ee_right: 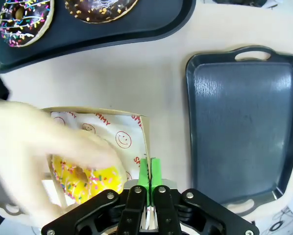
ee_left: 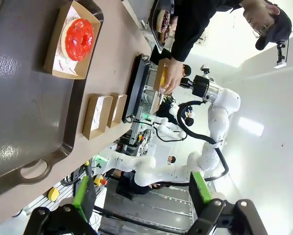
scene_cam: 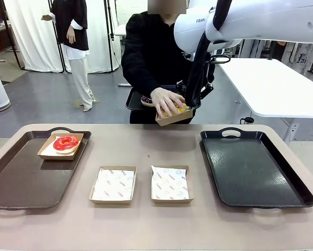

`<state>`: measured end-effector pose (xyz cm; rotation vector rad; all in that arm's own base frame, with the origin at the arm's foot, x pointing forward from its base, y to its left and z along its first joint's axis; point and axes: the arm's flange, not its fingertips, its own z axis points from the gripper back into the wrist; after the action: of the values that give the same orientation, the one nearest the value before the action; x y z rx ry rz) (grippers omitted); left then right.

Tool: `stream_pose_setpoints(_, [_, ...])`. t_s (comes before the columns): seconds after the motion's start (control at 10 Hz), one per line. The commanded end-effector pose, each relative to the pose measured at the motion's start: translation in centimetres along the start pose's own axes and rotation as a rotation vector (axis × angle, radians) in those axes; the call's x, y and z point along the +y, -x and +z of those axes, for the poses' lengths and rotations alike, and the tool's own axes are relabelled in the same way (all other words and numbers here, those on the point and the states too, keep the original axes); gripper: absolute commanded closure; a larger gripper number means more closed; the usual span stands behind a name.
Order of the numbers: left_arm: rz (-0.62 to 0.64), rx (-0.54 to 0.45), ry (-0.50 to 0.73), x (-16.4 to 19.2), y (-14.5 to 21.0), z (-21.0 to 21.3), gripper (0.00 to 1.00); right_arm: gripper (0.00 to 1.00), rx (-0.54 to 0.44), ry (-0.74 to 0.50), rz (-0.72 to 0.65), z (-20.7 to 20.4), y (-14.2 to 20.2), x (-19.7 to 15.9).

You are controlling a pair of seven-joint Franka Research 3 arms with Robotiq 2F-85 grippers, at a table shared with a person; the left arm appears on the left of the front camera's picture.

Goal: Individually package the donuts and arrange them on the tray.
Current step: Place the picked Paper togo box on the Handle tray while simultaneously picking up another Paper togo box from the table with the other hand.

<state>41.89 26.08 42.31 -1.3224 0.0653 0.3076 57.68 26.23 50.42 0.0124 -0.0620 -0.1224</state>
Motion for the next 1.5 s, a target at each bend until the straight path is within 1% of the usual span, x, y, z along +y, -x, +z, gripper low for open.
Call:
stream_pose_setpoints(0.0, [-0.019,0.008,-0.001,0.07,0.06,0.22,0.0,1.0,-0.001,0.002,-0.002,0.0,0.01,-0.12])
stream_pose_setpoints(1.3, [-0.019,0.008,-0.001,0.07,0.06,0.22,0.0,1.0,-0.001,0.002,-0.002,0.0,0.01,-0.12])
stream_pose_setpoints(1.4, [0.0,0.0,0.0,0.0,0.0,0.0,0.0,1.0,-0.001,0.002,-0.002,0.0,0.01,-0.12])
